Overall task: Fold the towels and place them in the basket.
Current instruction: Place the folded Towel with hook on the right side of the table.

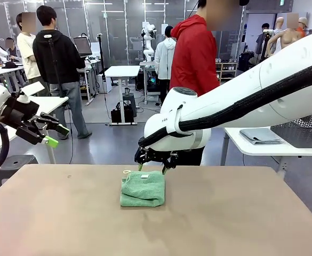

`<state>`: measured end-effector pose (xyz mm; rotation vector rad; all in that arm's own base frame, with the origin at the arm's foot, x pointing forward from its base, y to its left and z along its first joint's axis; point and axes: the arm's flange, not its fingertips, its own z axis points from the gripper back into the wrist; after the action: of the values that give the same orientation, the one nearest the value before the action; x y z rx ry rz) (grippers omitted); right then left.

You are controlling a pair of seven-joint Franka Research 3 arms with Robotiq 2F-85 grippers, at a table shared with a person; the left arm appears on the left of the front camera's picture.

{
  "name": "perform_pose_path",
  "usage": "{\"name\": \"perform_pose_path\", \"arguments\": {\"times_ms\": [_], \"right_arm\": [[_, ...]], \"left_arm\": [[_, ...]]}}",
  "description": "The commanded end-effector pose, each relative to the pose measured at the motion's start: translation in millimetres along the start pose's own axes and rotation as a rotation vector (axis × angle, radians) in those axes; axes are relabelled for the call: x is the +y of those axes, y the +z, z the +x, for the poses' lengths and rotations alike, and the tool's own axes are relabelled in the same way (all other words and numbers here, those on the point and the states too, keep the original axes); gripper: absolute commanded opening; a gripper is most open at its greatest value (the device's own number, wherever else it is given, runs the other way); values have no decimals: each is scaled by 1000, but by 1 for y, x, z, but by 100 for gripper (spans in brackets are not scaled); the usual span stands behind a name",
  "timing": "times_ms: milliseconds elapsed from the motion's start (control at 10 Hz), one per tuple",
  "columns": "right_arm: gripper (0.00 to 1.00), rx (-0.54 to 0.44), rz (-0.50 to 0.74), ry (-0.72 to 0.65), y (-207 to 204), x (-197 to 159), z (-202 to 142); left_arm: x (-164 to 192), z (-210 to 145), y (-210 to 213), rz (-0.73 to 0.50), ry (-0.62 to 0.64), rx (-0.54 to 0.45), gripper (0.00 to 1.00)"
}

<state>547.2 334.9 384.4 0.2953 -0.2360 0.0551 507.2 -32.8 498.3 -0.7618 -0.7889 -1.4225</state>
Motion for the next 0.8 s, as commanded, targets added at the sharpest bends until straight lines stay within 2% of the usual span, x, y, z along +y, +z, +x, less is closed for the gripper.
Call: {"name": "perform_pose_path", "arguments": {"times_ms": [0,700], "right_arm": [[100,-5,-10,-1,-2,4,3],[100,0,0,0,0,0,0]], "left_arm": [[-2,2,1,3,-6,-1,100],[-2,2,1,3,-6,-1,100]]}}
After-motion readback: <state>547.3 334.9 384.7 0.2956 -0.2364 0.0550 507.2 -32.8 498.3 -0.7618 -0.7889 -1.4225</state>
